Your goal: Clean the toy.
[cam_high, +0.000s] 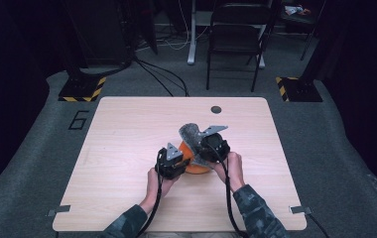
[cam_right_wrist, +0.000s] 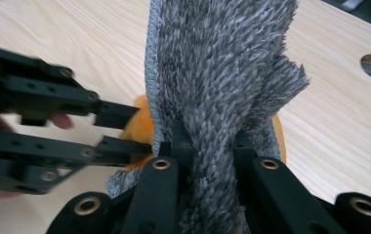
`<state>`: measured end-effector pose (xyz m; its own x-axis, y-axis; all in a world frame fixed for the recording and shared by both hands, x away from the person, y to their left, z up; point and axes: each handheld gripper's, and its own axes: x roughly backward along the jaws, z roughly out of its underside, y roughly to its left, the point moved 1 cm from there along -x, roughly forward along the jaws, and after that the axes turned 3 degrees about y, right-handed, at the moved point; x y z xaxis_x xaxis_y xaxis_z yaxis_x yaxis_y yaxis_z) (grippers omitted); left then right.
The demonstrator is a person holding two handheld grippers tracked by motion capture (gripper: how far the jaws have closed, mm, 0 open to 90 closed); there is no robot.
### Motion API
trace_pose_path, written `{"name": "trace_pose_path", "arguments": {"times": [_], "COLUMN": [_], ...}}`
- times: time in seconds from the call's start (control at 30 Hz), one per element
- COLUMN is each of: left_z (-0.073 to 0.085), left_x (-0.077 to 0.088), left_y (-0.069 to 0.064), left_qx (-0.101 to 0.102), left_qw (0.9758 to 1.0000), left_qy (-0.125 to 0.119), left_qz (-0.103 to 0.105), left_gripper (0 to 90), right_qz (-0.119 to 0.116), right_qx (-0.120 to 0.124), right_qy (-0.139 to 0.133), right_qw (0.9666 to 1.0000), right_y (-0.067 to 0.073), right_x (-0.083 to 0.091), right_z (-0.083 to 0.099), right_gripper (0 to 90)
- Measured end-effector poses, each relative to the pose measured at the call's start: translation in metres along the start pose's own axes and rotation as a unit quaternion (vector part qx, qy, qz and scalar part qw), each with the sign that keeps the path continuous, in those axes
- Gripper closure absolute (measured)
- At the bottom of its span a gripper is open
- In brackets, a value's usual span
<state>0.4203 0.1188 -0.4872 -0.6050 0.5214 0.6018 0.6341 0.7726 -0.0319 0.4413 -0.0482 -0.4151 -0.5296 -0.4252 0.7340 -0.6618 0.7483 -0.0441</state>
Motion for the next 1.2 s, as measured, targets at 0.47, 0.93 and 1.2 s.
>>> {"name": "trace_pose_path", "arguments": {"times": [0.47,0.93,1.2], "left_z": [0.001,0.003,0.003], "left_x": [-0.002,-0.002,-0.002], "left_y": [0.004,0.012,0.012], "left_qx": [0.002,0.024,0.029], "left_qw": [0.9999,0.9996,0.9994], "left_qy": [-0.001,-0.005,-0.005], "left_qz": [0.010,0.016,0.016], "left_gripper": [71.6,71.6,71.4], "right_qz": [0.029,0.050,0.052], "right_qx": [-0.055,-0.107,-0.109], "right_qy": [0.037,0.127,0.051], "right_qw": [0.9974,0.9848,0.9913], "right_y": [-0.039,-0.077,-0.076], "right_x": [-0.010,-0.044,-0.005], "right_z": [0.021,0.062,0.036], "right_gripper": [79.6,79.5,79.5]}}
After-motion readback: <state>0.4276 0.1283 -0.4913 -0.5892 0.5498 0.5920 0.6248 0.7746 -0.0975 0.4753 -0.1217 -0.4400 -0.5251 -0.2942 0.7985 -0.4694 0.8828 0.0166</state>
